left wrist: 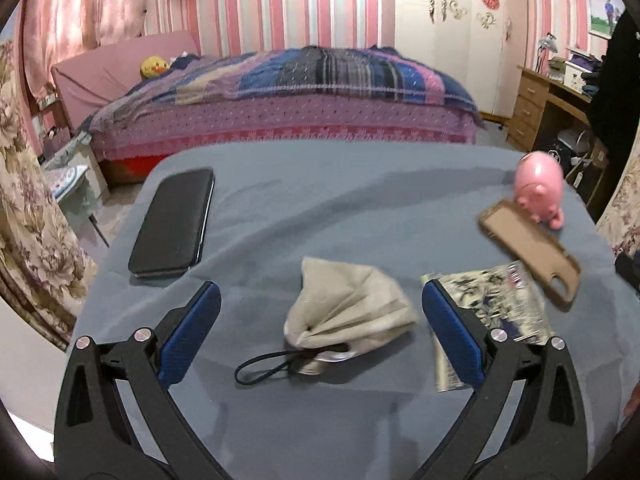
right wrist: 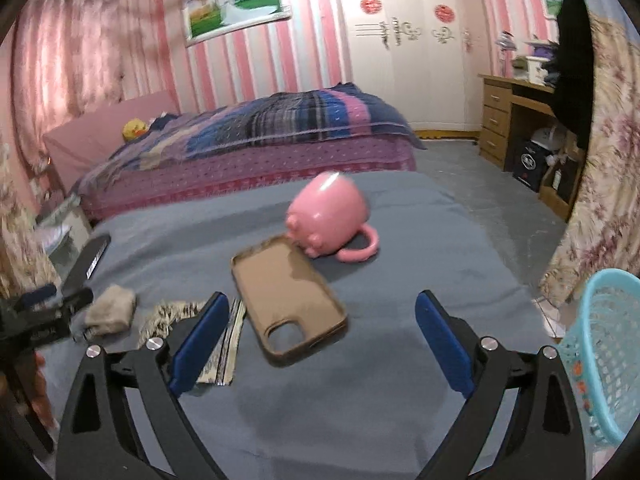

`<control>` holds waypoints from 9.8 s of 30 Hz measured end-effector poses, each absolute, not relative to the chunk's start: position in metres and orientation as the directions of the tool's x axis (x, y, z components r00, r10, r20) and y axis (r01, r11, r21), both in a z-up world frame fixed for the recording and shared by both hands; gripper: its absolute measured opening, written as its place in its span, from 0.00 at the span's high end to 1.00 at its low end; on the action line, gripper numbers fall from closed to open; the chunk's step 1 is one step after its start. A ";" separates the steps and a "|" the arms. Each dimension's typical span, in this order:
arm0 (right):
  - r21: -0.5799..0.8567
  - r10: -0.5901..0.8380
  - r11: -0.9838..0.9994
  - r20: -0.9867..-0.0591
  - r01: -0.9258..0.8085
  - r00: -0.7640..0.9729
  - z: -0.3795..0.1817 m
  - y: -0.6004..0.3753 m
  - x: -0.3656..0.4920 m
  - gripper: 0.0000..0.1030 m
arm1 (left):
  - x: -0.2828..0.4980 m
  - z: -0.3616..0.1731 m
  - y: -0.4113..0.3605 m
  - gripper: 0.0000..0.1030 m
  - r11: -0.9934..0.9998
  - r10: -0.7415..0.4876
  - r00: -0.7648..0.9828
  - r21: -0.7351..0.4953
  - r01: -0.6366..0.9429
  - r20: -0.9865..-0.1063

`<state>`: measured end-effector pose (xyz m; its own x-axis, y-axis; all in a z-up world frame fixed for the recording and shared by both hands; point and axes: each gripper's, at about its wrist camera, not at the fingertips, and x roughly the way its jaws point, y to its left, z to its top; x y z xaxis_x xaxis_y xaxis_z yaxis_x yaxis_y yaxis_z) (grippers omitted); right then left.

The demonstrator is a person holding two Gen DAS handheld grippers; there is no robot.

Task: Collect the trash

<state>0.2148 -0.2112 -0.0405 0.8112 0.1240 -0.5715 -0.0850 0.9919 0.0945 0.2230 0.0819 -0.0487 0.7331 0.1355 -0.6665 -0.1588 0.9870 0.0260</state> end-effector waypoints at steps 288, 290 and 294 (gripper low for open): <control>-0.030 -0.076 0.997 -0.399 0.070 0.914 0.009 -0.255 0.002 0.04 | 0.005 0.004 -0.030 0.05 0.999 -0.040 0.916 -0.046 0.023 -0.400; -0.030 -0.076 0.997 -0.400 0.070 0.913 0.010 -0.255 0.002 0.04 | 0.006 0.004 -0.030 0.05 0.999 -0.039 0.916 -0.044 0.023 -0.400; -0.027 -0.078 0.997 -0.397 0.073 0.914 0.011 -0.256 0.003 0.04 | 0.006 0.004 -0.029 0.05 0.999 -0.039 0.917 -0.045 0.023 -0.398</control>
